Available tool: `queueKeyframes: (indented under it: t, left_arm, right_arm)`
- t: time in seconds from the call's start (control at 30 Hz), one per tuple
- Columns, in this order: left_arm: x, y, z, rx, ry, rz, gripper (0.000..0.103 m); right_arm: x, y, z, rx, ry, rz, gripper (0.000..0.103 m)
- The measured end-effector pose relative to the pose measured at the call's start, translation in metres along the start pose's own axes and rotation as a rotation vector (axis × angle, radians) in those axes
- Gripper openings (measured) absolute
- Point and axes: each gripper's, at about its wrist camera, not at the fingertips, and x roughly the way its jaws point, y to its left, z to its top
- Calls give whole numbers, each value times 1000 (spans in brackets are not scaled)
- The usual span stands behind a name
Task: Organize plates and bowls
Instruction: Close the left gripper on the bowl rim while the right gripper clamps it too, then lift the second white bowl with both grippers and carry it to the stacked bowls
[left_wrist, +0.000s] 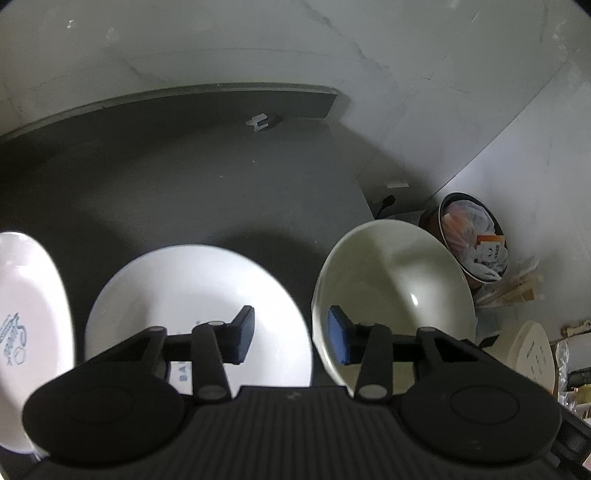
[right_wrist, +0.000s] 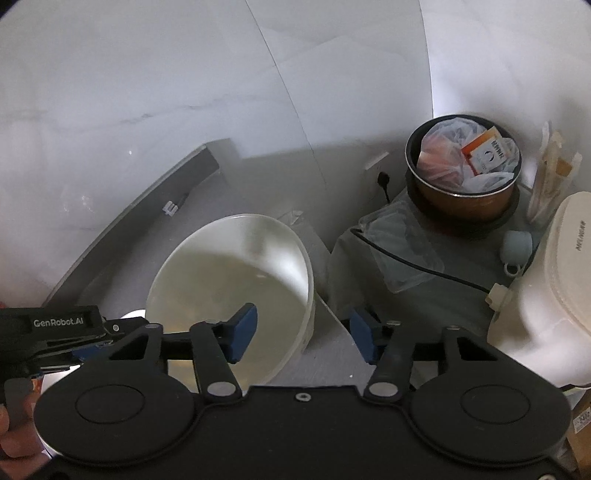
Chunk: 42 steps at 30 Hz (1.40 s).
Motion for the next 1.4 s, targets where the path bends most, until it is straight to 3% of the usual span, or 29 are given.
queueKeyframes:
  t: [0.33,0.43,0.47,0.6,1.0,1.4]
  left_arm:
    - [29,-6,7,-20,40,1,19]
    - [34,-9,7,-29,53,-15,4]
    - [33,-11,7,-31,54,-16,4]
    - [27,-19,3,-10,56,3,4]
    - [-38,-6,5,-67,-31,-8,4]
    - [-118,37,1,-148,-149,11,4]
  right_arm:
    - [18,-8,5,5,39,20,33]
    - [22,-8,6,-1,58,41,15]
    - [22,-7,7,-7,59,50,12]
    - [10,0,7,-78,15,20,11]
    - [-29,18,21,-124,-22,120,11]
    - [-73,83,23,-213,-33,216,12]
